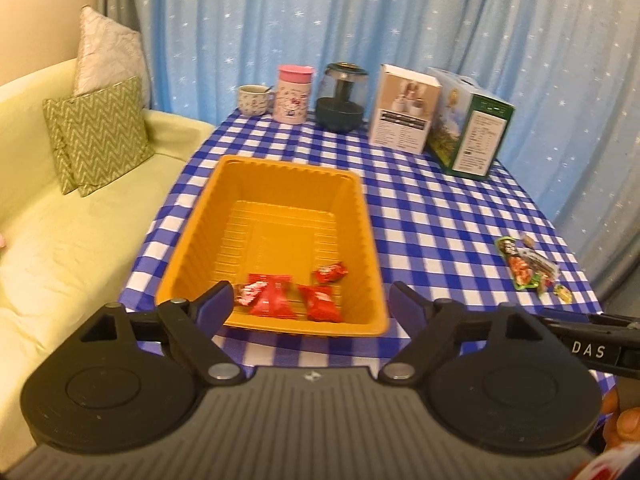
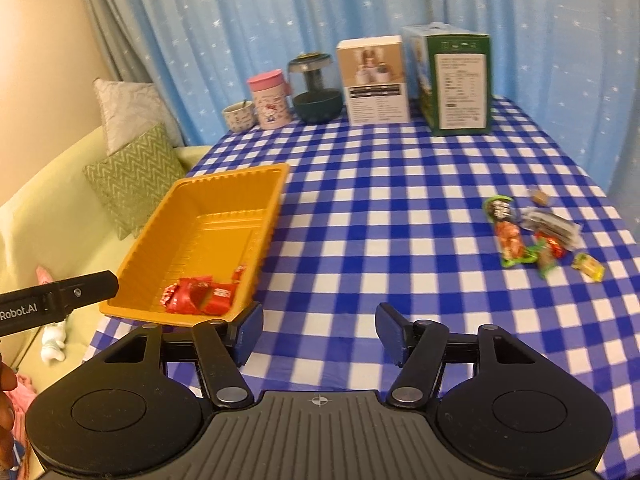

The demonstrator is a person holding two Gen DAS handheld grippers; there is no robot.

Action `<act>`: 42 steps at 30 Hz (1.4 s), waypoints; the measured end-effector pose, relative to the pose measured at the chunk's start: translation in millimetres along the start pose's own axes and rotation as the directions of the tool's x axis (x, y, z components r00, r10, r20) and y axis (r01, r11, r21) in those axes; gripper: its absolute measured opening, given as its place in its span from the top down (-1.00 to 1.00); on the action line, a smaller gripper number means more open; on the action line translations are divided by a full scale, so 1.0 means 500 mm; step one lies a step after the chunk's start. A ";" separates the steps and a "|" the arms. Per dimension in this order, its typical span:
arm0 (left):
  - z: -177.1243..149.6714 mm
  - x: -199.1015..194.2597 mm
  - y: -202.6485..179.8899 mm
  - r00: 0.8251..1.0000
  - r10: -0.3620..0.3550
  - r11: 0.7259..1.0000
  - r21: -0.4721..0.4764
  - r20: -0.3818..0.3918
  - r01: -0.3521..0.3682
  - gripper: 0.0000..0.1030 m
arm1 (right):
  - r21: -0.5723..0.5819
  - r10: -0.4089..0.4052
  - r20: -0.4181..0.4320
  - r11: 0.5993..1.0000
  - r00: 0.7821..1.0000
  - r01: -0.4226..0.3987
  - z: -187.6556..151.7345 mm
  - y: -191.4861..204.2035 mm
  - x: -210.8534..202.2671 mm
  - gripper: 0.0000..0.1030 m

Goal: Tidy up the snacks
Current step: 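Move both open tools back toward the remaining snacks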

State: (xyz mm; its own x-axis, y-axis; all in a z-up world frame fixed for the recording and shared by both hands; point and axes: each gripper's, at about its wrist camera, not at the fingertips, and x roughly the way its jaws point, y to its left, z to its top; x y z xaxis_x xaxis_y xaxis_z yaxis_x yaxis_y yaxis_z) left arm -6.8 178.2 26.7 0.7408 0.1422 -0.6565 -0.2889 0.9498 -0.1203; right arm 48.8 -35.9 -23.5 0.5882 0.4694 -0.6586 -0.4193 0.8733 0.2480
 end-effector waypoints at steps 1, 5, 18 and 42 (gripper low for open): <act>-0.001 -0.001 -0.011 1.000 -0.010 1.000 0.009 0.001 0.010 -0.70 | 0.004 -0.006 0.003 1.000 1.000 0.006 -0.003 -0.008 -0.007 -0.26; -0.005 0.003 -0.065 0.999 -0.052 0.998 0.040 -0.005 0.052 -0.74 | 0.038 -0.041 0.013 0.998 0.999 0.041 -0.015 -0.053 -0.037 -0.32; -0.009 0.039 -0.241 0.981 -0.193 0.972 0.131 -0.030 0.195 -0.81 | 0.171 -0.188 0.055 0.969 0.981 0.176 -0.029 -0.222 -0.136 -0.37; -0.016 0.125 -0.408 0.960 -0.267 0.931 0.234 -0.089 0.281 -0.81 | 0.236 -0.290 0.066 0.934 0.955 0.268 -0.021 -0.425 -0.169 -0.37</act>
State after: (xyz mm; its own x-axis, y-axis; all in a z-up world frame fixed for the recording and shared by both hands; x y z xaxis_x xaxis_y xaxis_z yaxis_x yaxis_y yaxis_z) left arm 93.6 -8.7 4.0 0.7342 -0.1418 -0.6640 0.0808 0.9893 -0.1218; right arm 81.0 -262.4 -27.8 0.7290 0.2032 -0.6536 -0.0712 0.9722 0.2229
